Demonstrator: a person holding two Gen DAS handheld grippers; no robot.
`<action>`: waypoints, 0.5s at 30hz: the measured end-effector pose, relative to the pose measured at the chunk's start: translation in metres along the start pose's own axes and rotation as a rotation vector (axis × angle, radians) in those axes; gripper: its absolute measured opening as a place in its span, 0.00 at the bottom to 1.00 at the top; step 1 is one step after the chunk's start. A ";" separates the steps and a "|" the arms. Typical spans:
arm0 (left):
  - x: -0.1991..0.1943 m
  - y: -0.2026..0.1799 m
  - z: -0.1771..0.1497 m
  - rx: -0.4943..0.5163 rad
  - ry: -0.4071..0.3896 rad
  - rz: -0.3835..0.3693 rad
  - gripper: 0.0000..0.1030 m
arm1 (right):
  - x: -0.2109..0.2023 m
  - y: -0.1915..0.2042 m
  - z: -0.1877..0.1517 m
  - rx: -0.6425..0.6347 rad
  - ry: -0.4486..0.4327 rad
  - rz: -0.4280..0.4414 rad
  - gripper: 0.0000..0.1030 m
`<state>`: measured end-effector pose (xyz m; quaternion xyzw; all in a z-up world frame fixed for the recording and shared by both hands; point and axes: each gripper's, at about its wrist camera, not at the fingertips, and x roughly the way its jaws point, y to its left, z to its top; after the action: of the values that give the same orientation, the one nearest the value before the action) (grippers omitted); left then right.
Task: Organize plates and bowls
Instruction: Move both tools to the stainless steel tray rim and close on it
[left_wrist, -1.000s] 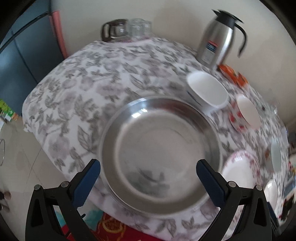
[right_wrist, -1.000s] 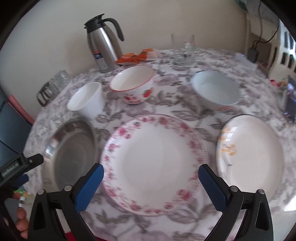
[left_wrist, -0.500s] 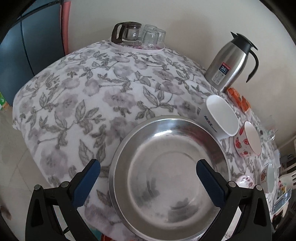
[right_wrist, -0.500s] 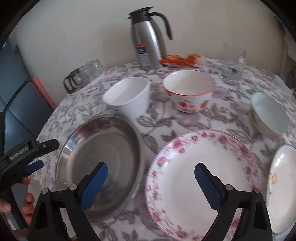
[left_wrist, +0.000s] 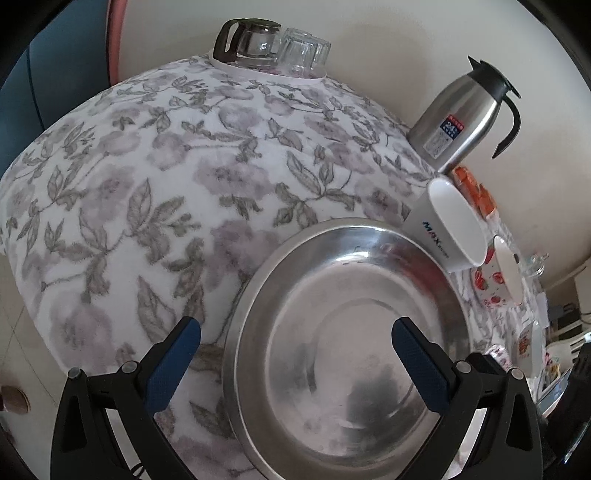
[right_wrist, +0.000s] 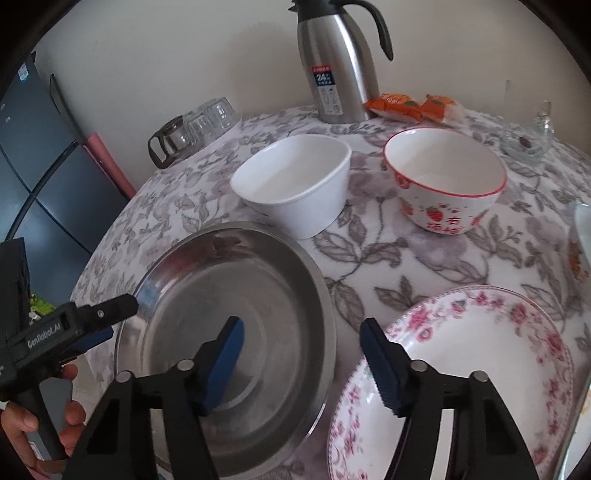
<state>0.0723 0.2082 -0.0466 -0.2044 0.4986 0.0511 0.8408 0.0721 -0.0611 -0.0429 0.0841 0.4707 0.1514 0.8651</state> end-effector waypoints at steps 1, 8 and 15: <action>0.001 0.001 0.000 0.001 0.004 0.010 1.00 | 0.002 0.000 0.001 0.002 0.003 0.003 0.63; 0.016 0.018 -0.001 -0.055 0.058 0.054 1.00 | 0.018 0.001 0.003 -0.010 0.039 -0.006 0.58; 0.021 0.028 -0.005 -0.099 0.088 0.021 0.99 | 0.030 0.004 0.001 -0.019 0.067 0.001 0.44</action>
<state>0.0703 0.2292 -0.0754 -0.2426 0.5340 0.0757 0.8064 0.0876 -0.0477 -0.0645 0.0709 0.4979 0.1588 0.8496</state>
